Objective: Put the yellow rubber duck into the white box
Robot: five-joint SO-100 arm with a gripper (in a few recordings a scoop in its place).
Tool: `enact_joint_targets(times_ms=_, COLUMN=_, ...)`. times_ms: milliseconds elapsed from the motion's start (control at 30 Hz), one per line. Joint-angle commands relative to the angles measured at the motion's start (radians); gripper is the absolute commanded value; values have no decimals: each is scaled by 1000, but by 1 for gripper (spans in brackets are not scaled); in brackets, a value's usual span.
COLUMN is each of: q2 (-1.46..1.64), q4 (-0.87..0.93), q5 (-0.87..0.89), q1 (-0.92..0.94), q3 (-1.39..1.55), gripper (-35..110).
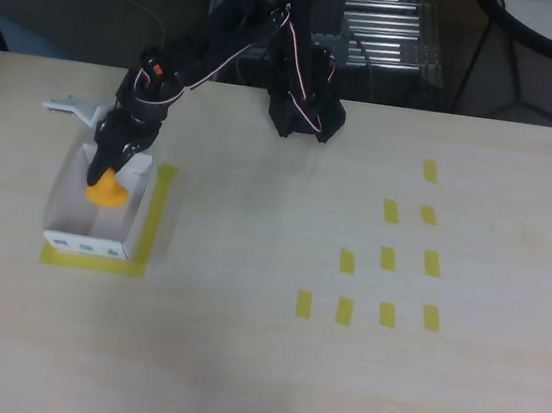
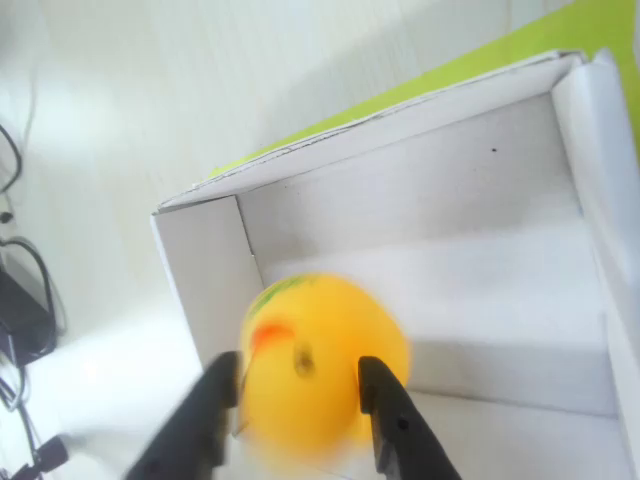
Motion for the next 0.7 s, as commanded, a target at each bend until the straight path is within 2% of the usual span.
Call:
enact_joint_targets(times_ms=0, q2=18, q4=-63, q5=-34, q1=5, q3=-60, gripper=26)
enact_joint_targets(times_ms=200, q2=18, q4=-112, q5=-75, q1=0, q3=-29, gripper=29)
enact_joint_targets(times_ms=300, q2=54, q4=-86, q5=-8, q1=-15, q3=-58, gripper=24)
enact_joint_targets(times_ms=400, q2=141, q4=92, q5=146, q1=-54, q3=-206, gripper=8)
enact_joint_targets(times_ms=467, q2=219, q4=250, q5=318, q1=-91, q3=-359, gripper=0)
enact_joint_targets(times_ms=567, q2=380, q4=451, q5=495, q1=-169, q3=-552, gripper=0)
enact_joint_targets(times_ms=667, q2=632, q4=520, q5=535, q1=-293, q3=-575, gripper=0)
